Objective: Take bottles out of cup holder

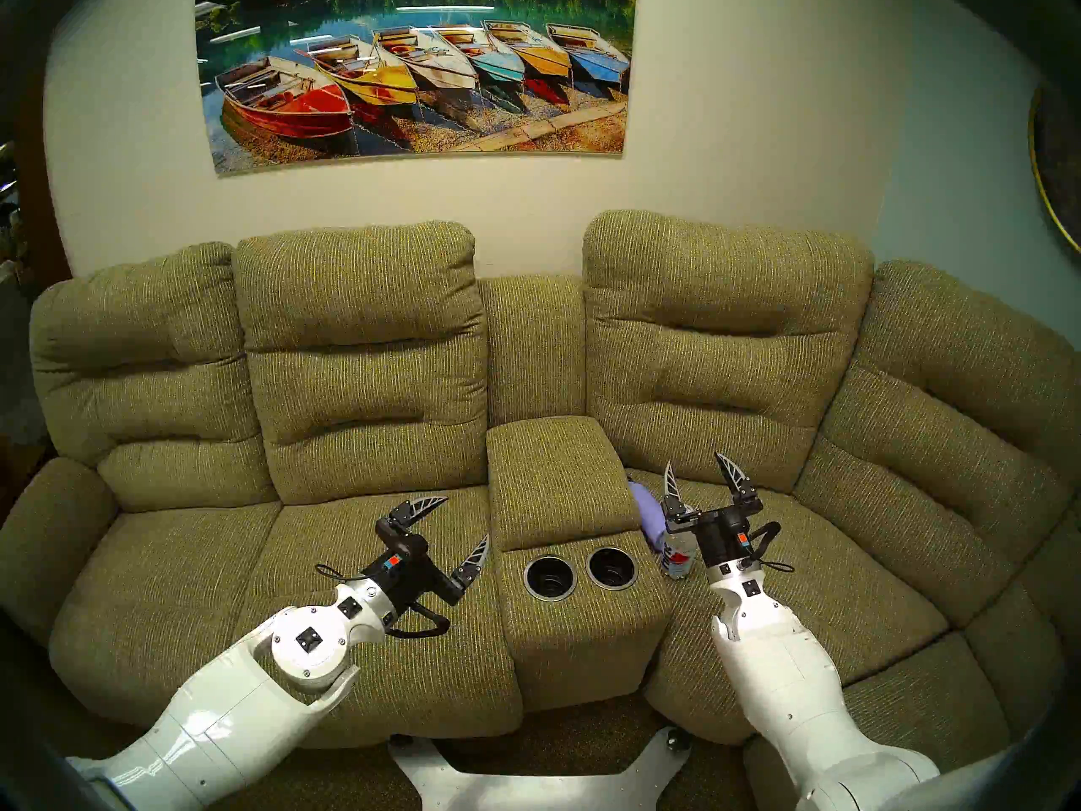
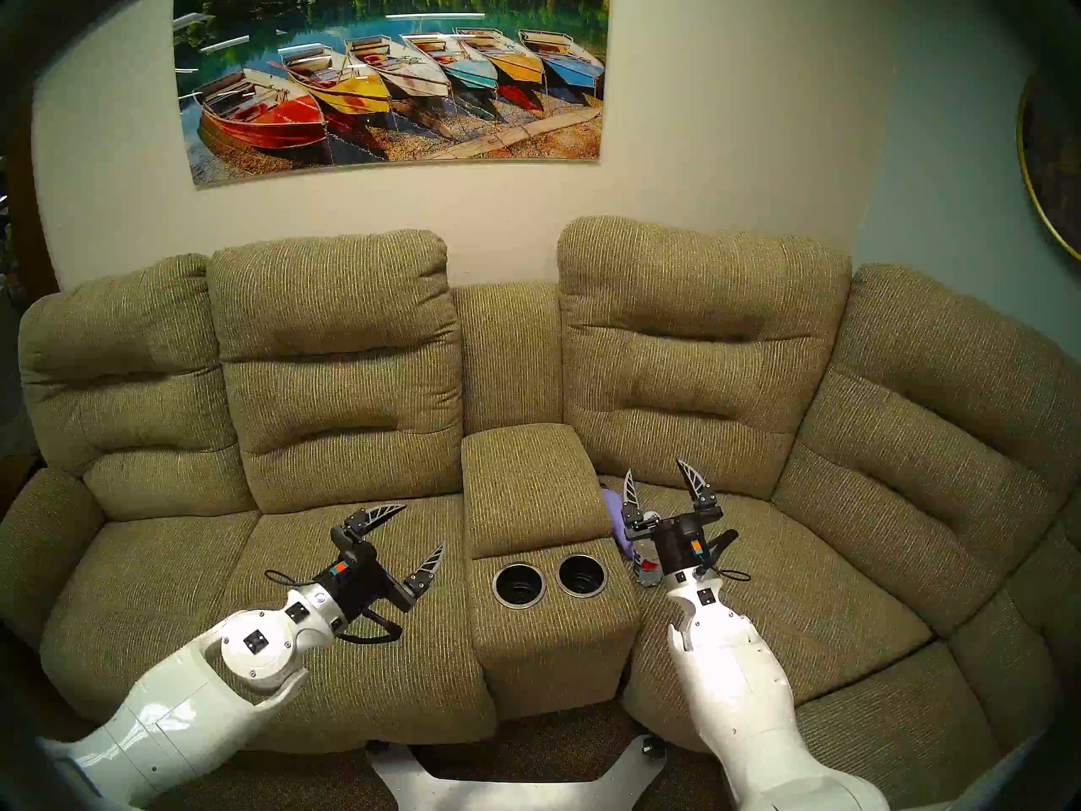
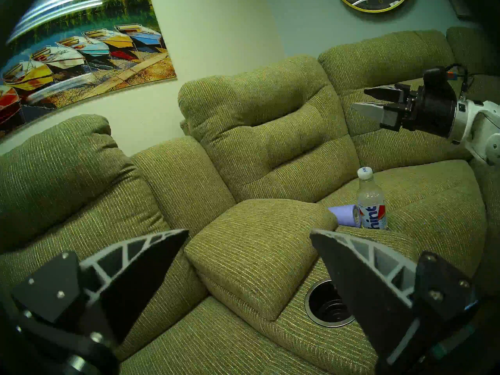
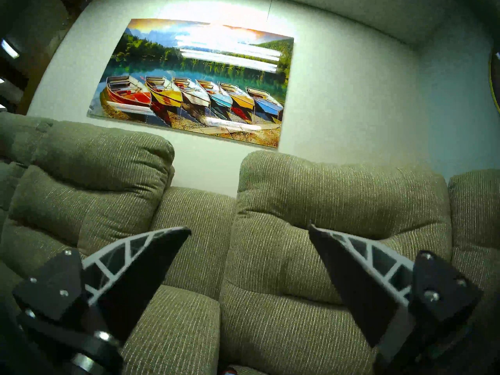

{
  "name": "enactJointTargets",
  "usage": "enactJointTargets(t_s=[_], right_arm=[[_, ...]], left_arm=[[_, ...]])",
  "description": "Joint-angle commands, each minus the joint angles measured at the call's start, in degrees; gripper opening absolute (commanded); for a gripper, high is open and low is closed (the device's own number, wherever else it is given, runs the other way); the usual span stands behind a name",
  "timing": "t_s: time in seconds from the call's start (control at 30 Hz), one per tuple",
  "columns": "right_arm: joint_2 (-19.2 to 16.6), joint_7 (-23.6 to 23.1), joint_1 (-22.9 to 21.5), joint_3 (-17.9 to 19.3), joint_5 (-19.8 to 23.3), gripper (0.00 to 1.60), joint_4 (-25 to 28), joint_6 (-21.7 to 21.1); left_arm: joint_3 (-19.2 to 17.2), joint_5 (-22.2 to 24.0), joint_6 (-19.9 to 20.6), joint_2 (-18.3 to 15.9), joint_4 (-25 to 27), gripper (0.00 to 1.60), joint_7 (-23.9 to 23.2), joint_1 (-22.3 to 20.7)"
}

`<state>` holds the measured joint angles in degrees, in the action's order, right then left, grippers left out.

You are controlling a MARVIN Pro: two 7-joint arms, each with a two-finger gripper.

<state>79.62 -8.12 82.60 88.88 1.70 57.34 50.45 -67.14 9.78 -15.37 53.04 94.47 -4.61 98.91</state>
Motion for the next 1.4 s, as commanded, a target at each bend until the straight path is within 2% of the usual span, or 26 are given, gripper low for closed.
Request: enactJointTargets(t_s=[0.0, 0.27, 0.3, 0.63, 0.67, 1.0, 1.03, 1.07, 1.3, 1.37], right_arm=[[-0.2, -0.26, 3.8, 0.32, 1.1, 1.6, 6.76, -0.6], [-0.49, -0.95, 7.82, 0.93, 2.11, 1.6, 13.17, -3.46], [-0.45, -1.1, 7.38, 0.92, 2.23, 1.6, 12.17, -3.29], [-0.79, -1.81, 12.34, 1.8, 3.34, 1.6, 20.88, -10.09], [-0.78, -1.93, 12.07, 1.8, 3.44, 1.6, 20.36, -10.15], [-1.01, -2.22, 16.75, 2.8, 4.07, 1.6, 29.09, -18.92], [-0.97, -2.41, 15.98, 2.74, 4.16, 1.6, 27.73, -18.47], [-1.01, -2.3, 17.08, 2.95, 4.14, 1.6, 29.8, -20.29], [-1.01, -2.08, 19.34, 3.52, 4.11, 1.6, 34.37, -26.01], [-1.03, -1.66, 20.84, 3.78, 3.93, 1.6, 37.31, -29.12]], left_arm=[[-0.05, 0.07, -0.41, 0.02, 0.89, 1.6, -0.1, -0.14], [-0.02, 0.1, -0.44, -0.05, 0.95, 1.6, -0.05, -0.12], [-0.01, 0.11, -0.45, -0.05, 0.96, 1.6, -0.05, -0.12], [0.02, 0.17, -0.5, -0.15, 1.04, 1.6, -0.02, -0.09], [0.02, 0.17, -0.5, -0.15, 1.05, 1.6, -0.02, -0.08], [0.05, 0.27, -0.56, -0.27, 1.15, 1.6, 0.0, -0.04], [0.05, 0.28, -0.56, -0.28, 1.16, 1.6, 0.0, -0.03], [0.05, 0.29, -0.57, -0.29, 1.18, 1.6, 0.0, -0.03], [0.07, 0.38, -0.62, -0.38, 1.25, 1.6, 0.01, 0.01], [0.08, 0.41, -0.64, -0.41, 1.27, 1.6, 0.01, 0.02]])
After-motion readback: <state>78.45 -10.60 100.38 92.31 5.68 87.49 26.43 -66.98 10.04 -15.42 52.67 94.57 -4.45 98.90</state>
